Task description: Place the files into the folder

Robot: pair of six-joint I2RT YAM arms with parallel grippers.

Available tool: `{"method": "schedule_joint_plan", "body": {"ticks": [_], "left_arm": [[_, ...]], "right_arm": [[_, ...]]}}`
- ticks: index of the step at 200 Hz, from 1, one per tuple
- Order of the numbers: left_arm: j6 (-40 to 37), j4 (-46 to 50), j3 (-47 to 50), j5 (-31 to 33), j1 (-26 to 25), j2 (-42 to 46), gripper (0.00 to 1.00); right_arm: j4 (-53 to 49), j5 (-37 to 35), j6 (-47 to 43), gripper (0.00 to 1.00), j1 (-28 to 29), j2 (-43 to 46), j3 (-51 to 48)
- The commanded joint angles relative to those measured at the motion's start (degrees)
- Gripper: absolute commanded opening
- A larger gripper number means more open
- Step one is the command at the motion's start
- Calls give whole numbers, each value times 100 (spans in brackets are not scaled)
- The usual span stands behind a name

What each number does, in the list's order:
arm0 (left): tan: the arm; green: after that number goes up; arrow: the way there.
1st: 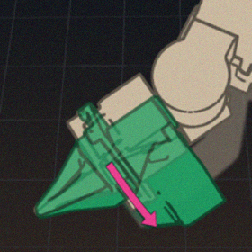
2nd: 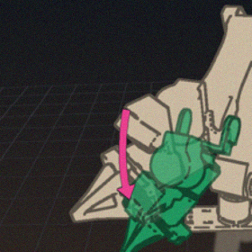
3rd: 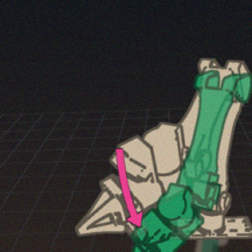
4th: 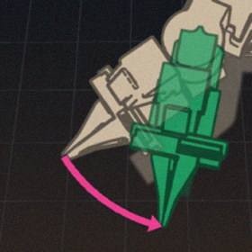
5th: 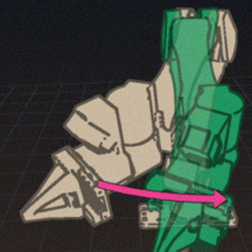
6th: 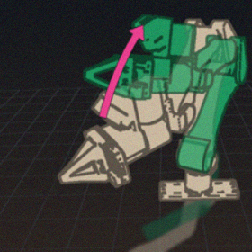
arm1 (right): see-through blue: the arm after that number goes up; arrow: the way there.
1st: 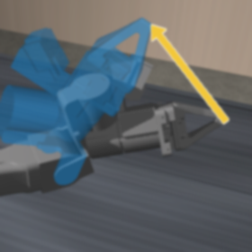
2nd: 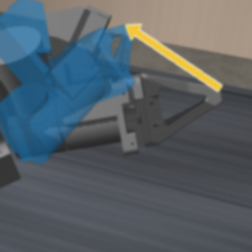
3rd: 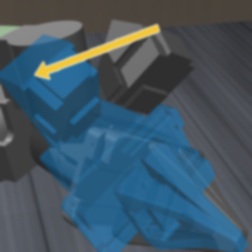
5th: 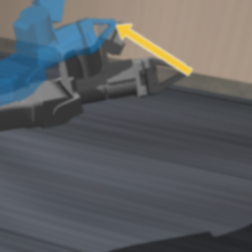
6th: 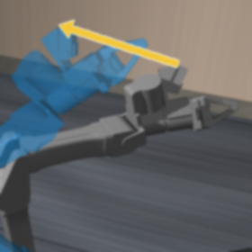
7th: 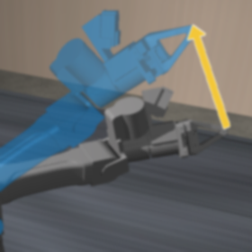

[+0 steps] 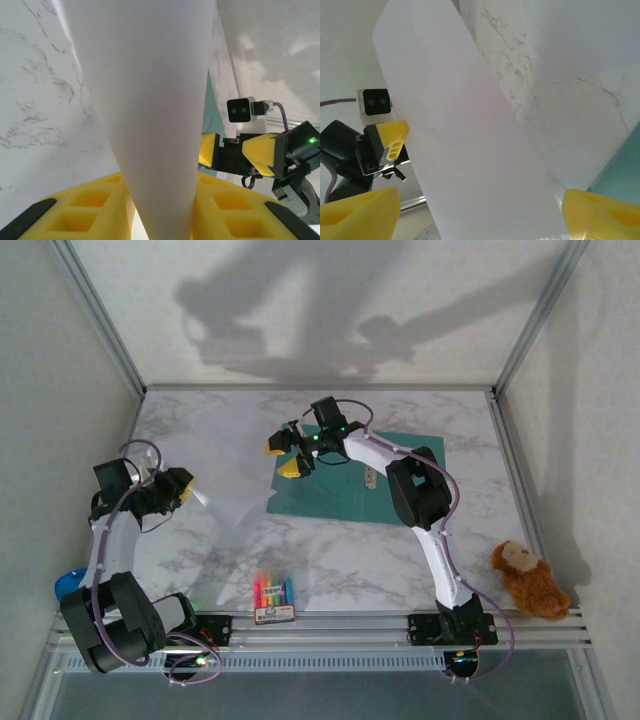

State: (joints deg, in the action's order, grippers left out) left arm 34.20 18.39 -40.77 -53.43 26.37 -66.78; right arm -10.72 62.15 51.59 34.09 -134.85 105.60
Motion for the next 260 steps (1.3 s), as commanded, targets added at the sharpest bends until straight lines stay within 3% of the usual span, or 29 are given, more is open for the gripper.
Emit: {"method": "schedule_joint_plan", "body": {"ticks": [1,62,123,176,216,260], "left_arm": [[-150,247,-168,-354,14,161,33],[110,114,-281,-672,-435,354,32],[762,-382,-477,-697,-1020,482,34],[1302,-933,-519,-661,-1629,500,35],[1046,-879,-433,-679,-1786,297,36],[375,-395,-533,-899,-1805,9,36]], "right_arm": [[317,270,177,85,-62,401,-180],[1845,681,1124,85,-295,698,-1082],[1968,875,1100,89,-350,1073,-1594],[3152,1245,1814,91,-348,1384,-2080],[4281,1352,2712,89,-346,1659,-2363],[4381,1431,2824,77,-345,2094,-2539]]}}
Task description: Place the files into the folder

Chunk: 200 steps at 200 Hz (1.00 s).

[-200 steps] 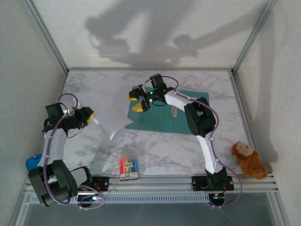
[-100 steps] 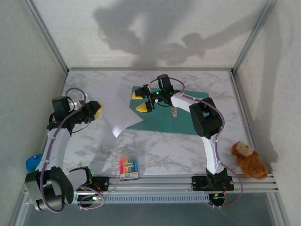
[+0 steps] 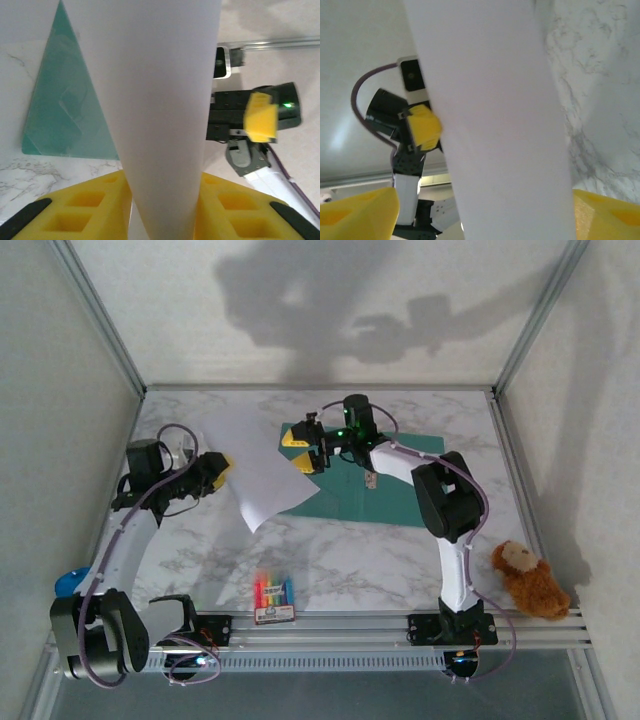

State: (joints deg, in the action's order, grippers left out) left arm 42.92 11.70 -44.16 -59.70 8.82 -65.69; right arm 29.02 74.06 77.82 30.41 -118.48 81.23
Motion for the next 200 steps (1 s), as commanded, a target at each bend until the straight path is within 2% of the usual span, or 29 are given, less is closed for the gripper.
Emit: {"method": "schedule_joint_plan", "body": {"ticks": [1,105,168,200], "left_arm": [[-509,281,-196,-275,-48,-105,36],[-857,156,-364,-740,-310,-189,37],[-1379,577,-670,-828,-516,-413,38],[-1554,760,-774,-765,-651,-496,38]], "right_arm": [[405,240,200,77,19,466,-105],[7,254,-212,59,27,703,-371],[-1376,351,-1411,51,79,877,-178],[-1885,387,-1812,43,80,941,-87]]}}
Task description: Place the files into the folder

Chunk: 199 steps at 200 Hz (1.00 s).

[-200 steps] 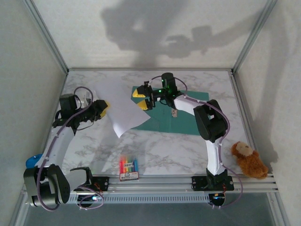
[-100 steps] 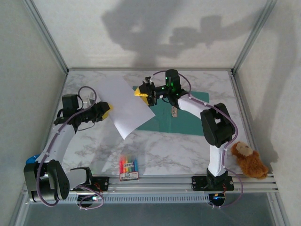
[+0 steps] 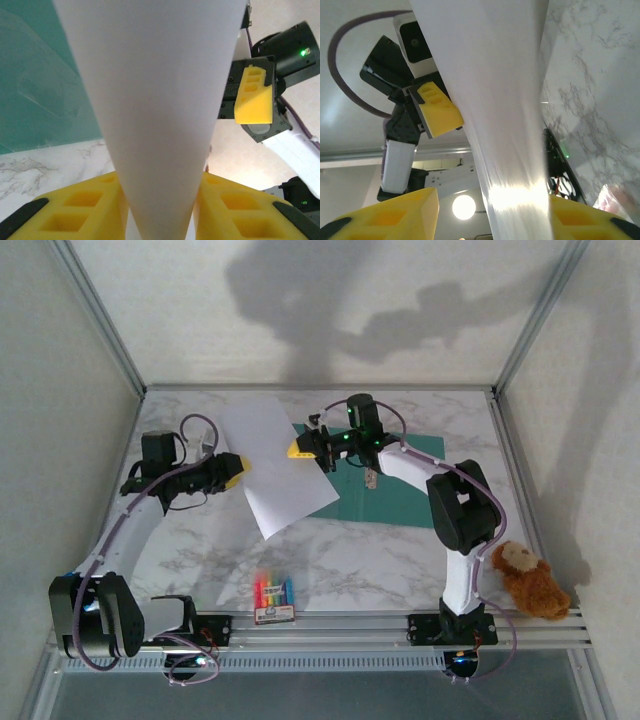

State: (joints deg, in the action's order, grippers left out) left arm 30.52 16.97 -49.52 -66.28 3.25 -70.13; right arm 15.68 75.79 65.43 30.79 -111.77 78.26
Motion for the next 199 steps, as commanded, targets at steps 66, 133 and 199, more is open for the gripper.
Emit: {"method": "schedule_joint_plan", "body": {"ticks": [66,133,199], "left_arm": [[-438,499,-356,187,-91,-142,60],[-123,147,-279,768,-80,-81,73],[-178,96,-155,1156,-76,-89,74]], "right_arm": [[-2095,-82,-1879,10,43,399,503],[-4902,-1233,-3978,0,42,316,1336],[-6590,-3186,-5065,0,147,337,2161]]}}
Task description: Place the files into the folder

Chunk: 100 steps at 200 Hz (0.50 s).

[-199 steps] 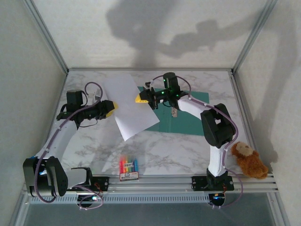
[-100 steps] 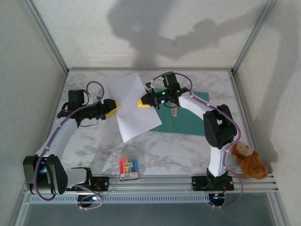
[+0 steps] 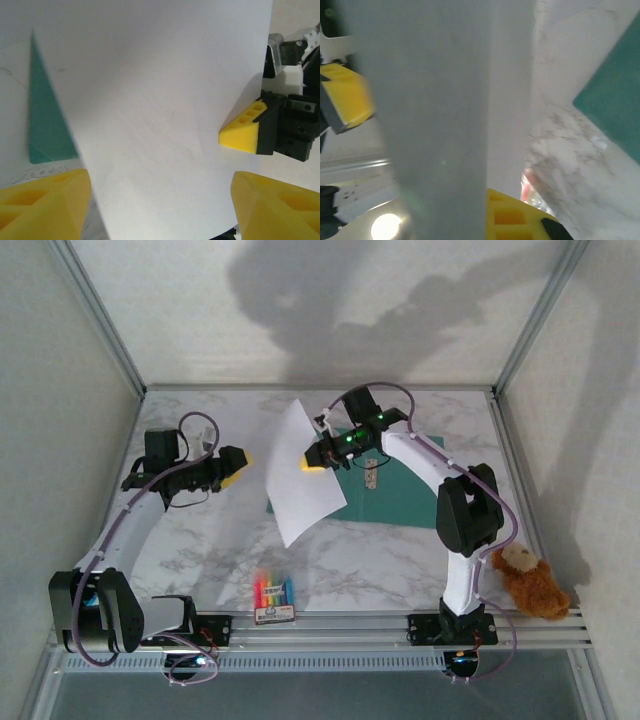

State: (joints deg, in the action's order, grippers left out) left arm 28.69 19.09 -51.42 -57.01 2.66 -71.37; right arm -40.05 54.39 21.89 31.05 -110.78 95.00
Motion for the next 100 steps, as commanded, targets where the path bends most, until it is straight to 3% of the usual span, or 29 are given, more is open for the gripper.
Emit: {"method": "schedule_joint_plan", "body": {"ticks": [1,36,100], "left_arm": [[5,-116,40,236,-18,36,74],[30,-252,153,362,-24,-33,74],[-47,-388,347,548,-76,-140,75]], "right_arm": [[-1046,-1089,-725,0,121,235,499],[-1990,-2046,-1223,0,341,7,1421],[-2800,-3537,-2060,0,665,-128,2917]]}}
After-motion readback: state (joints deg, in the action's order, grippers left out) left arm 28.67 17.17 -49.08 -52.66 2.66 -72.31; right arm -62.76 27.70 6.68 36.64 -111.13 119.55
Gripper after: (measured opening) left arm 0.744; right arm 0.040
